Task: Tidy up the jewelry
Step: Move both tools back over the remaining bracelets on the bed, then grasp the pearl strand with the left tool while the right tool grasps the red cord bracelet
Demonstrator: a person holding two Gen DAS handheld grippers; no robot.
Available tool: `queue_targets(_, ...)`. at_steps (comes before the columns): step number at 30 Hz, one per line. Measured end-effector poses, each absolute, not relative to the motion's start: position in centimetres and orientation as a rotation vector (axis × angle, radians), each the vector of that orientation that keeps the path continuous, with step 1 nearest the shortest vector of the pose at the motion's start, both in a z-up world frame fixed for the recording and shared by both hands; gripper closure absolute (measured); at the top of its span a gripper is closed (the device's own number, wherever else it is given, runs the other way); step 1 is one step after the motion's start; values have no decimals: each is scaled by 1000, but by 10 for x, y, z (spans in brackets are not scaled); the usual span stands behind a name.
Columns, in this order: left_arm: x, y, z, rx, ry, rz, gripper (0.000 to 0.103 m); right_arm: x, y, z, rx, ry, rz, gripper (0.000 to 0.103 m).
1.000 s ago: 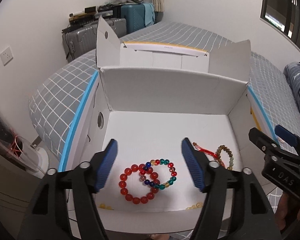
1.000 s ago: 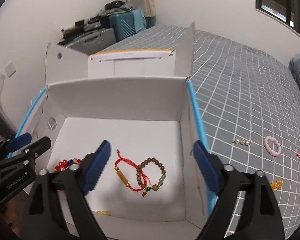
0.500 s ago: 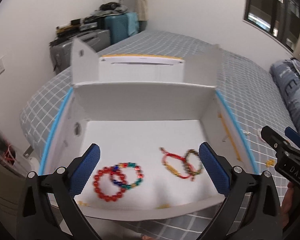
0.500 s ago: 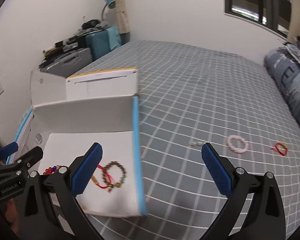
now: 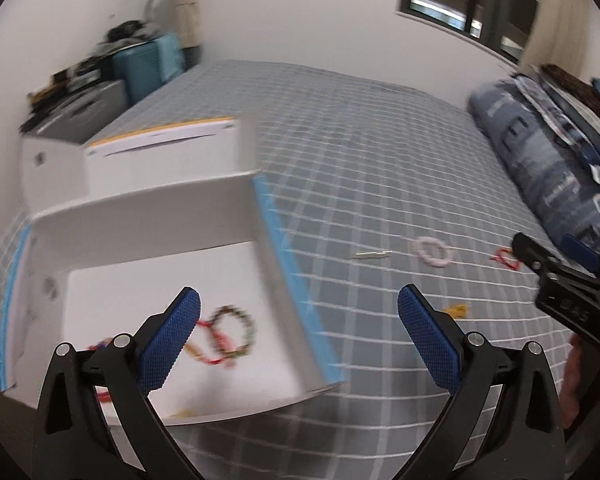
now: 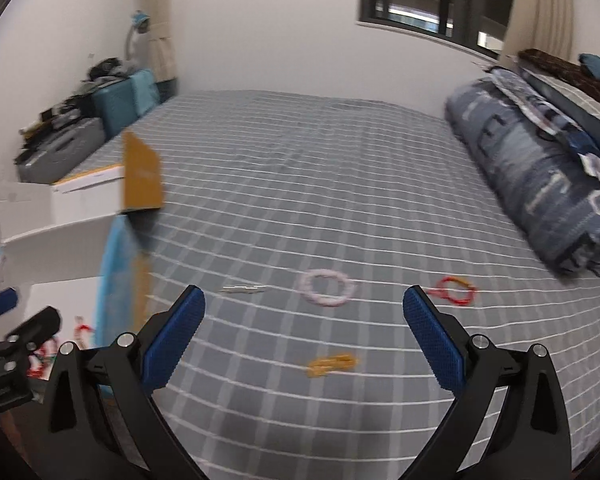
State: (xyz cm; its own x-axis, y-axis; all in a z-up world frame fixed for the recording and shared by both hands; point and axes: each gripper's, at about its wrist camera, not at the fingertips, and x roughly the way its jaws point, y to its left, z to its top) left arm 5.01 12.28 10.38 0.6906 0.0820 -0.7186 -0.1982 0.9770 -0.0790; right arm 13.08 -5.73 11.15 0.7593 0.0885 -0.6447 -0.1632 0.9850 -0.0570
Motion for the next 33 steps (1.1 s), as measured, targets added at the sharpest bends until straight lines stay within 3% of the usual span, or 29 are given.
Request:
queue_targets(13,159,39,68,-87,862,75,6,208,-160,66,-79,800,34,8)
queue_targets(33,263,45,-44,-56,1012,137,6,297,-229,-35,-29,978,9,8)
